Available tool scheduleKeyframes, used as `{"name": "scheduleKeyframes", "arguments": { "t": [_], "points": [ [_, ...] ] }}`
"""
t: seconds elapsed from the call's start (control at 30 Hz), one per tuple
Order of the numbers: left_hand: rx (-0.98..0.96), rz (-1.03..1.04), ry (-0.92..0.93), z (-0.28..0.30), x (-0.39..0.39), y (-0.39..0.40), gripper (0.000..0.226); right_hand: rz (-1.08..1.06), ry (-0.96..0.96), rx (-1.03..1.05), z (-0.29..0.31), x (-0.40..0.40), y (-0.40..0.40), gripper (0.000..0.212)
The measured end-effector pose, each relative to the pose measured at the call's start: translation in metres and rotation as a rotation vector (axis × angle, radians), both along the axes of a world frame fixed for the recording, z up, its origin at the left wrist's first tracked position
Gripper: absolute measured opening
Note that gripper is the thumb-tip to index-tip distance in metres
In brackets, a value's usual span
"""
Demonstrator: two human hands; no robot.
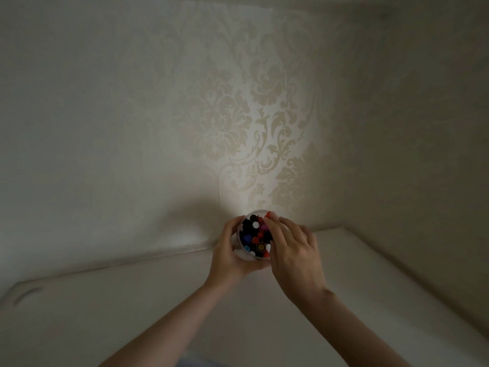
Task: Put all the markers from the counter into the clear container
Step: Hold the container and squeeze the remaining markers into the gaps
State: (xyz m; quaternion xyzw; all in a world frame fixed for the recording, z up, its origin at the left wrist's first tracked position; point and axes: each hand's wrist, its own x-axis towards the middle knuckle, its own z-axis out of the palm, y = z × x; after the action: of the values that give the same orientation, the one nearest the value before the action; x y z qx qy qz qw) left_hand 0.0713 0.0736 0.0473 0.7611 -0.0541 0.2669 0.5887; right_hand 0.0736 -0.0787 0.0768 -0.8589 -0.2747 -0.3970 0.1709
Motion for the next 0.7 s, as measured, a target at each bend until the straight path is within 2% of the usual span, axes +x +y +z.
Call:
{"name": "scheduleKeyframes", "arguments": {
  "t": [0.1,0.17,0.23,0.37,0.47,0.57,0.7],
  "points": [
    [0.009,0.01,-0.02,-0.003,0.001,-0.001,0.09,-0.096,-0.093,-0.051,0.005,0.001,-0.001,0.044],
    [0.024,0.013,-0.034,-0.005,0.001,-0.004,0.09,-0.069,-0.054,0.085,0.017,0.009,-0.008,0.034],
    [0.031,-0.004,-0.033,-0.005,0.001,-0.006,0.092,0.047,0.074,0.222,0.031,0.02,-0.017,0.029],
    [0.028,-0.041,-0.023,-0.008,0.004,-0.004,0.105,0.216,0.071,0.108,0.028,0.035,-0.024,0.019],
    [0.161,-0.052,-0.036,-0.006,0.005,0.001,0.12,0.228,0.04,0.068,0.022,0.036,-0.025,0.02],
    [0.285,-0.086,-0.036,-0.001,0.006,0.004,0.112,0.212,0.001,0.073,0.024,0.033,-0.019,0.011],
    [0.204,-0.177,0.033,-0.001,0.006,0.009,0.113,0.251,-0.052,0.027,0.024,0.035,-0.018,0.017]
  ]
}}
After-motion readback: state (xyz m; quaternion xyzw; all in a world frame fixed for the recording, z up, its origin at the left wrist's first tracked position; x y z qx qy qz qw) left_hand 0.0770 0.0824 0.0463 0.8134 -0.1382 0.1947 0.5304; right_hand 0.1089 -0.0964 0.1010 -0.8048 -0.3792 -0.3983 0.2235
